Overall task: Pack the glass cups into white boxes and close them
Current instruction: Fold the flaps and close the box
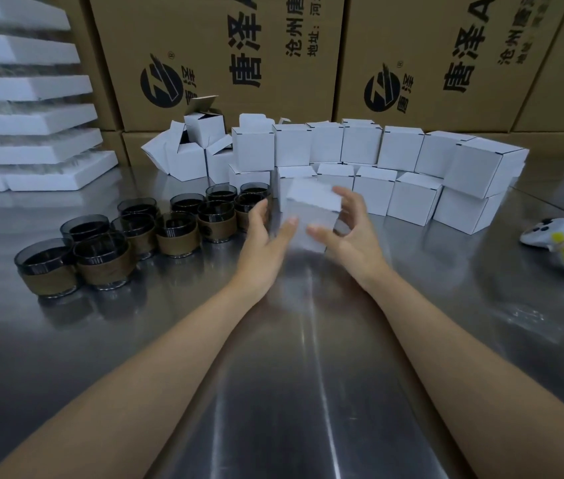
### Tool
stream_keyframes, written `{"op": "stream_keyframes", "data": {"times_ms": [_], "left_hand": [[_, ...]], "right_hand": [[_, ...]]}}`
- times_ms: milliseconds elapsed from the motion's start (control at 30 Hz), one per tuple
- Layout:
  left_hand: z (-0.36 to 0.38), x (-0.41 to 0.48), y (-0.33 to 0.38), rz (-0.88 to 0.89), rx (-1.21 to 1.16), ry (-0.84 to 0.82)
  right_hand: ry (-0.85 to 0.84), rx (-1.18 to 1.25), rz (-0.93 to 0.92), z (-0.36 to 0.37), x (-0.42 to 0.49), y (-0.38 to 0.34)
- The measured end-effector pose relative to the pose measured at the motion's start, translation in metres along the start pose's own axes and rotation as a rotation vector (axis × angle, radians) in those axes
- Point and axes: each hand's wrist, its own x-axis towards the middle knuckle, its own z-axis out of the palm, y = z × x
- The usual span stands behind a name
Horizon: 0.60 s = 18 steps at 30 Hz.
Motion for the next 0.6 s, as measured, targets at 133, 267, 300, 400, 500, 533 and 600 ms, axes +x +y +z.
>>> {"op": "stream_keyframes", "data": {"times_ms": [133, 267, 300, 400, 500, 533, 600], "left_hand": [[0.004, 0.002, 0.0, 0.074, 0.444, 0.051], [0.011, 0.0, 0.002, 0.178, 0.543, -0.037], [0.012, 0.0, 0.0, 0.192, 0.562, -0.062], [0.014, 0.003, -0.004, 0.203, 0.588, -0.1], [0.013, 0.007, -0.01, 0.167, 0.576, -0.094], [0.012, 0.008, -0.011, 0.149, 0.567, -0.089], [0.011, 0.01, -0.014, 0.116, 0.552, -0.08]], "right_hand": [[0.344, -0.022, -0.092, -0.008, 0.03, 0.014], [0.472, -0.08, -0.167, -0.007, 0.066, 0.033], [0.475, -0.096, -0.194, -0.004, 0.075, 0.036], [0.458, -0.139, -0.261, 0.0, 0.1, 0.046], [0.435, -0.212, -0.285, -0.002, 0.122, 0.055], [0.432, -0.241, -0.277, -0.002, 0.128, 0.057], [0.453, -0.286, -0.279, -0.001, 0.135, 0.06]]}}
